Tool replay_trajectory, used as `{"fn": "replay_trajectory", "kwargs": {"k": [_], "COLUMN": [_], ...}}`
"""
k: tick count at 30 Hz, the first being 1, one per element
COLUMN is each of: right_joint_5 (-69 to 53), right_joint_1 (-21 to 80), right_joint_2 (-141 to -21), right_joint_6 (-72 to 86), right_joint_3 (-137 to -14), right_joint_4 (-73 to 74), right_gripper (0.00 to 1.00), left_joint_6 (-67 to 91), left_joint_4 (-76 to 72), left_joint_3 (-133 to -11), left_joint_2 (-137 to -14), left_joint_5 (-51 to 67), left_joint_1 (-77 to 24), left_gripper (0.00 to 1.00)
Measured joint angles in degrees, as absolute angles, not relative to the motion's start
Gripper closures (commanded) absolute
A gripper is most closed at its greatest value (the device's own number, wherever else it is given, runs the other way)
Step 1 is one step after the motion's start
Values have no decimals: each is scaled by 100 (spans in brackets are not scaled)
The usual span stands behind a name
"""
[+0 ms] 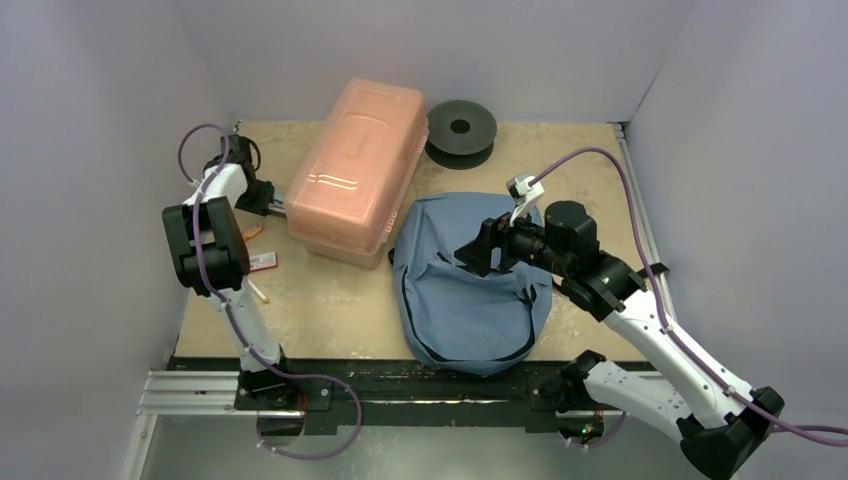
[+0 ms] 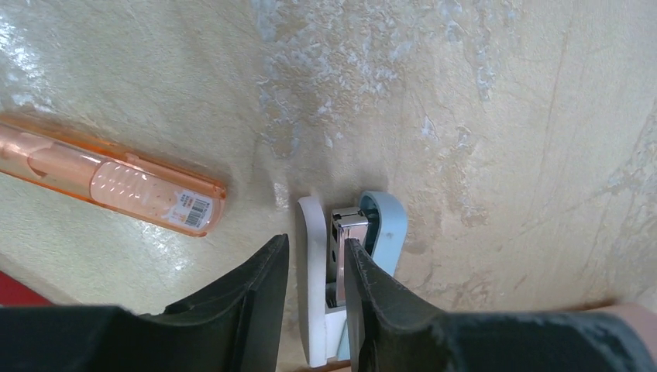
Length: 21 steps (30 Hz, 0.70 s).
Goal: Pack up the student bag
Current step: Adjust the stationery at the center of the board.
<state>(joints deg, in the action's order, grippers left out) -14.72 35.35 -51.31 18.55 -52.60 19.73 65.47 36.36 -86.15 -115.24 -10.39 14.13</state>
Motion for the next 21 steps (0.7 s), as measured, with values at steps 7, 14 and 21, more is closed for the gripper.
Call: {"fn": "replay_trajectory", "kwargs": {"k": [7, 14, 21], "right_joint_5": [-1474, -1492, -1518], "right_joint_1": [3538, 3535, 3535], "right_joint_2": [-5131, -5133, -5142], "right_joint_6": [1857, 1855, 1855], "right_joint_3": [-5260, -5260, -5260], "right_joint_4": [1975, 1973, 1973], "right_gripper": [21, 21, 21], "left_joint_6": [7054, 7148, 7129], "left_joint_4": [3415, 3334, 3013], "left_joint_3": [-8285, -8283, -7793], "left_joint_2": [-11485, -11483, -11067], "left_joint_5": [-1153, -1282, -1907], "left_joint_1": [1413, 1413, 1402], "left_gripper": [82, 100, 100]}}
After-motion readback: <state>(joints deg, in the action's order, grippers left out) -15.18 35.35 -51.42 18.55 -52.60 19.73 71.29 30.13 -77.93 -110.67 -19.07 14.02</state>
